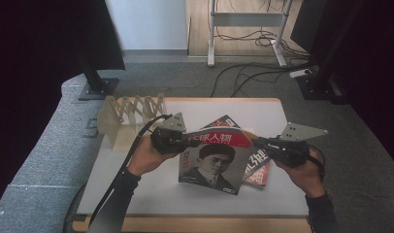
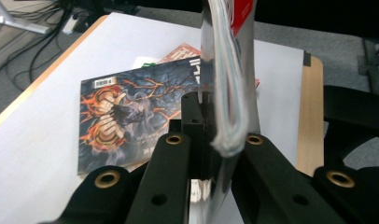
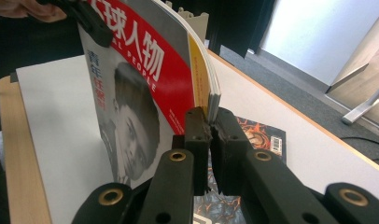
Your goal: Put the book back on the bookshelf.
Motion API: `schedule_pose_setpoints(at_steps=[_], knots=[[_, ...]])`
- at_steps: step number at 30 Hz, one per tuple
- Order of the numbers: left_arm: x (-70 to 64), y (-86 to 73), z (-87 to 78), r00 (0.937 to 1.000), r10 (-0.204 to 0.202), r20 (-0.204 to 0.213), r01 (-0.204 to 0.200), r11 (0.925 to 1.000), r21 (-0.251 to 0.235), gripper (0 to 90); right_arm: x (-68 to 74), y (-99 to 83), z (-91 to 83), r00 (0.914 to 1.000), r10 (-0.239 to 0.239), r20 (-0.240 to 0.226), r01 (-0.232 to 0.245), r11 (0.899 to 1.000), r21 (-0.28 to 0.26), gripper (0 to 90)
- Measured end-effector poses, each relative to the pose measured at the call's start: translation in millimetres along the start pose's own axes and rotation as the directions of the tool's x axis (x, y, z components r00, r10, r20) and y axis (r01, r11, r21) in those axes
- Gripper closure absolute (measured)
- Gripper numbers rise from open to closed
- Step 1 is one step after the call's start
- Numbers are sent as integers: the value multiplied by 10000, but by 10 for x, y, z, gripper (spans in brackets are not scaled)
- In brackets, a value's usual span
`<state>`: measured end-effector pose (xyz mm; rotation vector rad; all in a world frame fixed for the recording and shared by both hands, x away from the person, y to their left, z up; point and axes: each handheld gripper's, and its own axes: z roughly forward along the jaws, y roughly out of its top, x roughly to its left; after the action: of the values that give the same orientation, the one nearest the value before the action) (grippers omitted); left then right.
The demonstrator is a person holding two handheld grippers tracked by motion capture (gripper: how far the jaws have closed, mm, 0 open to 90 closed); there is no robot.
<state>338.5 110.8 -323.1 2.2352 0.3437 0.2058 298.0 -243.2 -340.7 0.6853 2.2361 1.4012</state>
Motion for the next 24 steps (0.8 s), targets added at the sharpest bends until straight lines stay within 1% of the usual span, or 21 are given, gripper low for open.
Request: schedule_pose_setpoints(at_steps=[2, 4, 7, 8, 9, 11, 12, 14, 15, 16, 18, 20, 21, 23, 24], knots=[[-6, -2, -49, 10000, -24, 45, 24, 10000, 27, 867, 4, -10, 8, 10000, 42, 87, -42, 10000, -17, 813], [0, -12, -103, 9999, -129, 83, 129, 9999, 2, 867, -1, -36, 11, 9998, 110, 174, -111, 9999, 20, 797], [6, -34, -189, 9997, -231, -30, 231, 9997, -66, 868, -19, -98, 9, 9994, 256, 223, -257, 9996, 69, 757], [10, -44, -222, 9995, -320, -67, 319, 9994, -134, 867, -26, -126, 8, 9991, 335, 244, -338, 9994, 115, 739], [10, -52, -249, 9992, -370, -145, 368, 9992, -165, 867, -31, -166, 12, 9987, 392, 329, -398, 9991, 170, 716], [14, -67, -298, 9986, -484, -226, 479, 9987, -190, 867, -37, -225, 19, 9977, 432, 520, -447, 9987, 265, 637], [18, -73, -323, 9981, -554, -273, 550, 9984, -147, 867, -43, -271, 22, 9968, 533, 588, -552, 9980, 322, 595], [25, -86, -371, 9968, -682, -408, 679, 9977, -68, 867, -46, -338, 30, 9945, 656, 815, -686, 9971, 344, 520], [29, -92, -389, 9963, -733, -444, 731, 9973, -50, 867, -50, -386, 35, 9927, 682, 999, -728, 9964, 429, 475], [32, -101, -414, 9955, -790, -525, 789, 9969, -45, 868, -54, -416, 38, 9916, 733, 1067, -786, 9958, 463, 438], [38, -123, -463, 9940, -871, -663, 871, 9962, -34, 867, -68, -511, 42, 9872, 1009, 1236, -1065, 9935, 393, 378], [42, -135, -486, 9931, -928, -714, 926, 9957, -56, 867, -78, -586, 50, 9836, 1157, 1381, -1218, 9919, 367, 295], [47, -158, -539, 9911, -1008, -873, 1008, 9949, -51, 868, -83, -639, 58, 9815, 1217, 1479, -1290, 9908, 404, 276], [56, -175, -591, 9890, -1112, -977, 1112, 9938, -53, 868, -87, -710, 75, 9805, 1190, 1565, -1280, 9906, 487, 231], [61, -184, -615, 9877, -1162, -1041, 1162, 9932, -68, 868, -91, -758, 92, 9786, 1232, 1649, -1344, 9892, 588, 202]])
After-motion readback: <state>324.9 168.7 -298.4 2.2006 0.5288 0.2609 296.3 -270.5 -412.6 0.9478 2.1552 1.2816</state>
